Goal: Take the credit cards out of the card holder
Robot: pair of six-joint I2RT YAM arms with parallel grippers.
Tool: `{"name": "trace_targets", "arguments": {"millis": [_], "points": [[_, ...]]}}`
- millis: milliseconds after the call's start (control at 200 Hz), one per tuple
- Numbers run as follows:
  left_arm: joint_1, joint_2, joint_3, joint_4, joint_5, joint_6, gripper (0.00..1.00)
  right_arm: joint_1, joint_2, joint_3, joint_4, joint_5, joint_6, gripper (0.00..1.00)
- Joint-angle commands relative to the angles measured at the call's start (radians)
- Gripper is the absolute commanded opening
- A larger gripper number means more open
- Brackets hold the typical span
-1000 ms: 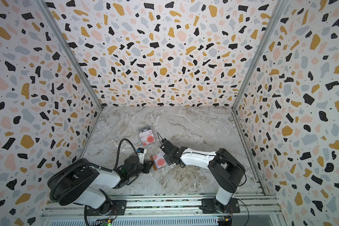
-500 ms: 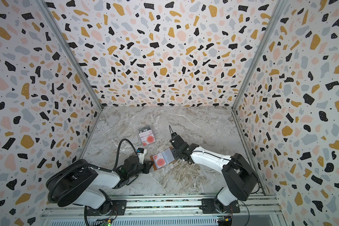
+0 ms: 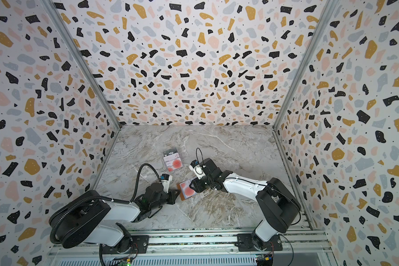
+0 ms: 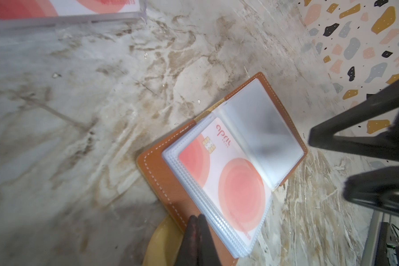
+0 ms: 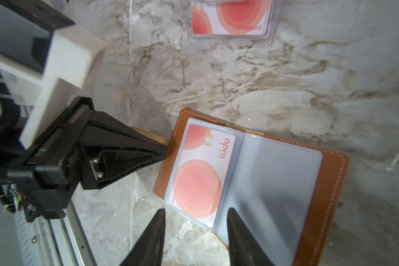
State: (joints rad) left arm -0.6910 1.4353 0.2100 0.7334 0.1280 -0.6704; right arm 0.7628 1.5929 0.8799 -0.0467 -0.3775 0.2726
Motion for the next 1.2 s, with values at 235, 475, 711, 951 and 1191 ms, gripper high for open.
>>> {"name": "trace_targets", "arguments": {"millis": [235,475,711,951,1191], "points": [[-0.004,-0.004,-0.009,-0.023,-0.065,-0.031,0.05,-0.051,0.019,0.027,-0.055,0.112,0.04,0.4],[-0.004,0.043,-0.013,0.003,-0.06,-0.052,0.04,-0.055,0.037,0.005,-0.091,0.207,0.049,0.4],[-0.004,0.119,0.005,0.059,-0.057,-0.064,0.04,-0.054,0.045,-0.02,-0.107,0.193,0.064,0.37],[-0.002,0.132,0.045,0.026,-0.098,-0.025,0.04,-0.052,0.032,-0.065,-0.117,0.155,0.091,0.32],[-0.003,0.071,0.077,-0.063,-0.11,-0.001,0.05,-0.052,-0.004,-0.052,-0.128,0.185,0.085,0.32]]}}
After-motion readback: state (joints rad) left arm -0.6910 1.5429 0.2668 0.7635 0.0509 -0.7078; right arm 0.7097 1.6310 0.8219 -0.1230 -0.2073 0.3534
